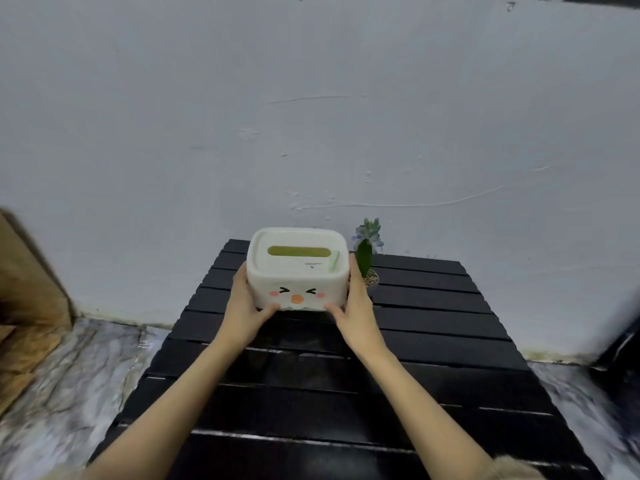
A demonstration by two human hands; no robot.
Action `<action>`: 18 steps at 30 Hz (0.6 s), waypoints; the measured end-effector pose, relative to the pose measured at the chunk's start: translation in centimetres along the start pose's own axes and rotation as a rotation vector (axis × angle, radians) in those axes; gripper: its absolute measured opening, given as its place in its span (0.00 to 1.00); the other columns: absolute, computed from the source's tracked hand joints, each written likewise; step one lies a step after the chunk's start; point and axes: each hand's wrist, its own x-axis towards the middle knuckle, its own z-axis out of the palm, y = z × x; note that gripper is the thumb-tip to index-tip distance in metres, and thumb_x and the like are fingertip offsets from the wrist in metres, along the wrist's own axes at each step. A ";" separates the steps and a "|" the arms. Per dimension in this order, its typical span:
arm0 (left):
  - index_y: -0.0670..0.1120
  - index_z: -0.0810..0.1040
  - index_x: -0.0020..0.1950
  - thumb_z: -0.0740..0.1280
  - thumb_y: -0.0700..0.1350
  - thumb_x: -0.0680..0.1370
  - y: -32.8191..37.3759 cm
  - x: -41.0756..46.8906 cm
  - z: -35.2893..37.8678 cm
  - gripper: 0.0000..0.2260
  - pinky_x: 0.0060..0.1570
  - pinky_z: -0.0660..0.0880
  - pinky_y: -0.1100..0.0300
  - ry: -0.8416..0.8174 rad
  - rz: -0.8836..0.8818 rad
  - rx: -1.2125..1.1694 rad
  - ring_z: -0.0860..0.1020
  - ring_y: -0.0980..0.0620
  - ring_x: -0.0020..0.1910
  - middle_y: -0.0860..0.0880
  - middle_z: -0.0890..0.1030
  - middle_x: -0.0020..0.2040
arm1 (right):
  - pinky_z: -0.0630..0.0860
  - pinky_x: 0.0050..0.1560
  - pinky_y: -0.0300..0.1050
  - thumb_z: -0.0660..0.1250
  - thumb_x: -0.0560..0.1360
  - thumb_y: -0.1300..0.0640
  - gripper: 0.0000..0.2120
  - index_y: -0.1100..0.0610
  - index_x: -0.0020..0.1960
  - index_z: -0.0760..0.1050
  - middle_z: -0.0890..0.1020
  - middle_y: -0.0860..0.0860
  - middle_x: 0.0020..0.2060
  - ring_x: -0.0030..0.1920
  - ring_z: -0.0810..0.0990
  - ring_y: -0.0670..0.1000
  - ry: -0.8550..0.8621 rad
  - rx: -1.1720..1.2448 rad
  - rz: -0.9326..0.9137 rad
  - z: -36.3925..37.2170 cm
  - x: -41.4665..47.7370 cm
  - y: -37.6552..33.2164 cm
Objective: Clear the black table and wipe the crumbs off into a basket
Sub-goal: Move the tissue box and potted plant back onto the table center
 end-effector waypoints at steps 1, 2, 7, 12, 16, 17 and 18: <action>0.52 0.58 0.67 0.71 0.47 0.62 0.9 -1.1 0.2 0.37 0.55 0.70 0.72 0.002 0.008 -0.031 0.71 0.62 0.55 0.55 0.70 0.59 | 0.61 0.70 0.53 0.66 0.72 0.65 0.43 0.40 0.72 0.42 0.58 0.47 0.74 0.70 0.61 0.46 -0.001 0.006 0.009 -0.6 -0.9 -0.2; 0.54 0.58 0.65 0.70 0.51 0.60 1.6 -2.2 0.5 0.36 0.50 0.69 0.78 0.005 0.004 -0.057 0.71 0.65 0.54 0.58 0.70 0.57 | 0.61 0.70 0.53 0.66 0.73 0.65 0.43 0.40 0.72 0.42 0.58 0.45 0.73 0.70 0.62 0.46 -0.002 0.009 0.016 -1.2 -1.9 -0.3; 0.54 0.59 0.65 0.73 0.51 0.63 2.2 -7.1 1.6 0.35 0.59 0.73 0.62 -0.004 -0.097 -0.126 0.73 0.54 0.60 0.49 0.70 0.63 | 0.62 0.72 0.55 0.66 0.73 0.65 0.42 0.36 0.71 0.44 0.59 0.44 0.73 0.71 0.61 0.45 -0.015 0.012 0.043 -3.6 -6.6 0.1; 0.51 0.59 0.68 0.74 0.46 0.66 2.3 -11.2 2.6 0.35 0.65 0.70 0.45 0.020 -0.171 -0.105 0.71 0.48 0.64 0.46 0.69 0.67 | 0.68 0.67 0.59 0.67 0.73 0.64 0.44 0.31 0.69 0.44 0.62 0.47 0.72 0.70 0.65 0.48 -0.052 0.020 0.073 -5.4 -10.3 1.2; 0.50 0.59 0.68 0.71 0.54 0.63 3.0 -13.6 3.1 0.37 0.66 0.69 0.46 0.037 -0.210 -0.091 0.69 0.50 0.66 0.48 0.68 0.68 | 0.68 0.68 0.55 0.68 0.73 0.63 0.44 0.28 0.67 0.44 0.64 0.47 0.71 0.69 0.65 0.42 -0.082 0.040 0.073 -6.1 -12.2 1.3; 0.50 0.58 0.68 0.70 0.56 0.63 3.1 -14.0 3.2 0.38 0.66 0.69 0.46 0.038 -0.211 -0.088 0.69 0.50 0.66 0.48 0.67 0.68 | 0.68 0.68 0.54 0.68 0.73 0.63 0.44 0.28 0.66 0.44 0.64 0.46 0.71 0.68 0.65 0.40 -0.092 0.040 0.070 -6.2 -12.5 1.3; 0.51 0.58 0.68 0.70 0.58 0.62 3.1 -14.4 3.3 0.39 0.66 0.69 0.46 0.039 -0.215 -0.084 0.68 0.51 0.66 0.48 0.67 0.68 | 0.68 0.68 0.54 0.68 0.73 0.63 0.43 0.28 0.66 0.44 0.65 0.46 0.70 0.67 0.66 0.37 -0.101 0.038 0.073 -6.2 -12.8 1.3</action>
